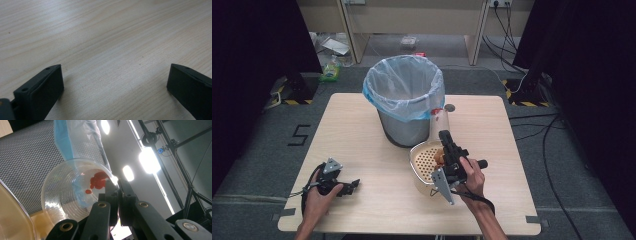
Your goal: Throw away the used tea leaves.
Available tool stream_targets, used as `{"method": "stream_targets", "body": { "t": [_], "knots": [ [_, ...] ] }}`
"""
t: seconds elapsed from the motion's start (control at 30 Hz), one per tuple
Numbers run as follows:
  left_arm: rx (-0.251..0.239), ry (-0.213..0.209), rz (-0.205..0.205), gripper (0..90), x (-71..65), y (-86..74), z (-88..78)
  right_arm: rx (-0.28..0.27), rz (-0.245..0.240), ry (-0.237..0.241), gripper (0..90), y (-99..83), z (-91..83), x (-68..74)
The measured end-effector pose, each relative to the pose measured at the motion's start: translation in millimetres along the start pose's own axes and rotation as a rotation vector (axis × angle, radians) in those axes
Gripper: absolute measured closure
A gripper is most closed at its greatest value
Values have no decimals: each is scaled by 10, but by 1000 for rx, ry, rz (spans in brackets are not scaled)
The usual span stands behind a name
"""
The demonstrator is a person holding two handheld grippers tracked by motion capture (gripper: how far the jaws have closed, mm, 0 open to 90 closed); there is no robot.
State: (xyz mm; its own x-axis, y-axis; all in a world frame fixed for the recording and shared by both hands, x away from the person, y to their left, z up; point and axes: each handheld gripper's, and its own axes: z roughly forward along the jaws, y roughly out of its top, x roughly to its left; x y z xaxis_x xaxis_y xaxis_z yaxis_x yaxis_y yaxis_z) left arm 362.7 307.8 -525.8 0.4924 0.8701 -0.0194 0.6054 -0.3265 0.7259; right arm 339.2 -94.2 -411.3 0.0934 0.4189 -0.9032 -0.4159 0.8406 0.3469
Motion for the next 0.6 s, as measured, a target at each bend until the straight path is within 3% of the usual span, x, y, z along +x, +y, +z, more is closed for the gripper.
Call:
{"method": "stream_targets", "body": {
  "t": [0.13, 0.2, 0.23, 0.3, 0.33, 0.4, 0.43, 0.47, 0.53, 0.57, 0.6],
  "knots": [
    [0, 3, 3, 0, -4, -1, -2, 8, 26, 14, 874, -7, 14, -7],
    [0, 1, 1, 0, -1, 0, -1, 29, 87, 28, 874, -34, 40, -48],
    [0, 1, 2, 0, -2, 0, -1, 58, 167, 51, 873, -84, 69, -99],
    [0, 1, 2, 0, -2, 0, -1, 88, 239, 69, 873, -144, 94, -141],
    [0, 1, 1, 0, -2, 0, -1, 88, 239, 69, 873, -144, 94, -141],
    [0, 1, 1, 0, -2, 0, -1, 115, 293, 84, 873, -202, 112, -177],
    [0, 1, 1, 0, -2, 0, -1, 140, 345, 97, 873, -256, 130, -207],
    [0, 1, 1, 0, -2, 0, -1, 140, 345, 97, 873, -256, 130, -207],
    [0, 1, 1, 0, -2, 0, -1, 169, 418, 106, 872, -336, 158, -267],
    [-1, 1, 1, 0, -2, 0, 0, 169, 418, 106, 872, -336, 158, -267],
    [0, 1, 1, 0, -1, 0, -1, 192, 464, 110, 872, -383, 182, -315]
  ]
}}
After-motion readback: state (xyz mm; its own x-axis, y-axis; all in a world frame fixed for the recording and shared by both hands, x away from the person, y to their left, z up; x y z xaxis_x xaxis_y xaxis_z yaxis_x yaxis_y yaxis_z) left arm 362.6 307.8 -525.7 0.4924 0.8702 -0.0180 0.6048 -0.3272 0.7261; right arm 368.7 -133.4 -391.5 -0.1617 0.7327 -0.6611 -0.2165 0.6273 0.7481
